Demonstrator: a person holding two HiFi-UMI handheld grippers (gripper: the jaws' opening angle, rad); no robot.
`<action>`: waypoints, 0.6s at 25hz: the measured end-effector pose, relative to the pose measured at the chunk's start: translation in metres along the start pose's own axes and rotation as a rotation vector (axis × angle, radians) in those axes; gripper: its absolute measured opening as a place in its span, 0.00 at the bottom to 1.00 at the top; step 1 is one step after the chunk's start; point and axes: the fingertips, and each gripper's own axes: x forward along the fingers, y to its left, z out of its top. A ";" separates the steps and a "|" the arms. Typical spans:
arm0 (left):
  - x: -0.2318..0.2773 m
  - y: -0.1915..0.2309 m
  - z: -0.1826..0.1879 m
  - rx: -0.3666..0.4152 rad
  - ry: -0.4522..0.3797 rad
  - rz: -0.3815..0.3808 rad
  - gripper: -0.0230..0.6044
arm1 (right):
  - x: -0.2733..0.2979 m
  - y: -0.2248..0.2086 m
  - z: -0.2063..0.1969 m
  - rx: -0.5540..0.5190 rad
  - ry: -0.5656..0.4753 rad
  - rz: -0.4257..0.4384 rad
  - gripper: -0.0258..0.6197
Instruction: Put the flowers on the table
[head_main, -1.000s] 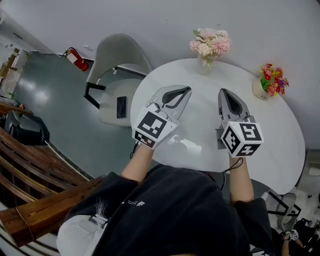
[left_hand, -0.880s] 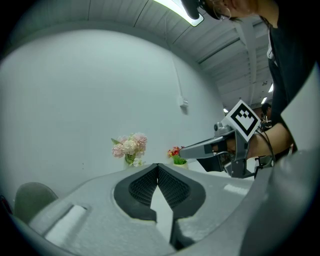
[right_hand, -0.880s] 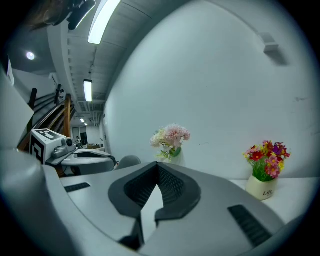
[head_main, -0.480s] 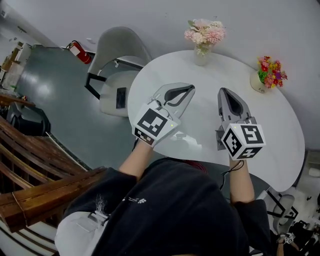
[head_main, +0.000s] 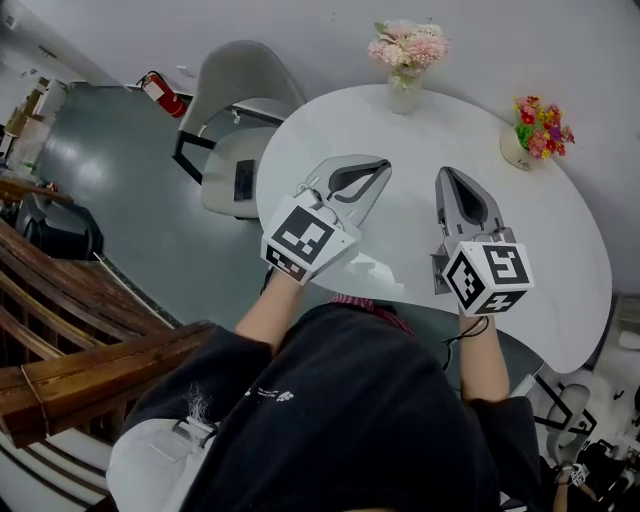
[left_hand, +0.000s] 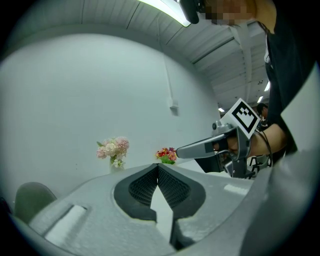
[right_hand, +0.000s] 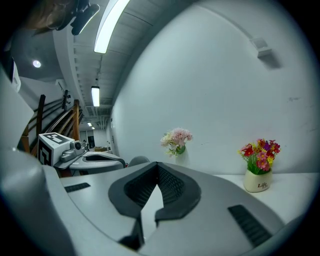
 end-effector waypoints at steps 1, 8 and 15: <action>-0.001 -0.002 0.001 0.004 0.000 -0.003 0.04 | -0.001 0.002 0.000 0.000 -0.001 0.004 0.06; -0.010 -0.003 0.004 -0.013 -0.007 -0.001 0.04 | -0.007 0.007 0.001 0.009 -0.001 0.019 0.06; -0.018 -0.002 -0.003 -0.029 0.012 -0.010 0.04 | -0.005 0.010 -0.002 0.005 0.010 0.023 0.06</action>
